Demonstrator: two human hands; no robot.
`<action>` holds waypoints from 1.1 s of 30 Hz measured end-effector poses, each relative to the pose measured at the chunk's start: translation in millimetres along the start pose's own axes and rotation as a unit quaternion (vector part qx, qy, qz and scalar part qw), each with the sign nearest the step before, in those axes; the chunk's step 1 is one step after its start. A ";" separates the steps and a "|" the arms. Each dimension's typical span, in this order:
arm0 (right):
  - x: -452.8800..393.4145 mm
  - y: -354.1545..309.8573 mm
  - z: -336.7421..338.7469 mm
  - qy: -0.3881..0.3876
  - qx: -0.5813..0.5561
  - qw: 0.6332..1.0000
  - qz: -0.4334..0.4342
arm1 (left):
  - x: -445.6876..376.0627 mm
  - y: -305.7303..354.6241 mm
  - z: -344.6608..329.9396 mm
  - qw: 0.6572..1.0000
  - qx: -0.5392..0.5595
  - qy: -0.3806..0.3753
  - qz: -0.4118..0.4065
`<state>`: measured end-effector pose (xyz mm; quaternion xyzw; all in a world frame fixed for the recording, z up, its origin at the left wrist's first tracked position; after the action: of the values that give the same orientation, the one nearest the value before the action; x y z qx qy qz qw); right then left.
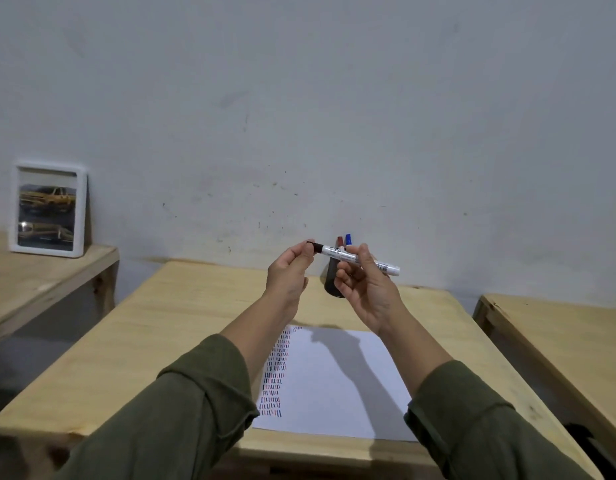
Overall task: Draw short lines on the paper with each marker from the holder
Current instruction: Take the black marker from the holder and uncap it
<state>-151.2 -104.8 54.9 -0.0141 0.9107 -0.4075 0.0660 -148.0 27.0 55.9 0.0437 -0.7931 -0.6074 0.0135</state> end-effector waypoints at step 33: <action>2.0 64.8 6.3 -0.072 0.116 0.991 0.011 | -9.1 -38.5 49.2 0.975 0.035 0.180 0.123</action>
<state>-150.6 -66.3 2.3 -0.0256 0.8503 -0.5075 0.1372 -140.6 65.2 6.1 0.0550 -0.7977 -0.5551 0.2292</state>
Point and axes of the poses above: each hand's wrist, its own x-axis away from the middle knuckle, its own z-axis out of the back of the hand, y = z × x, the point moved 2 cm from there along -x, towards the middle knuckle, and after that the axes turned 7 degrees about -x, right-handed, at the moved point
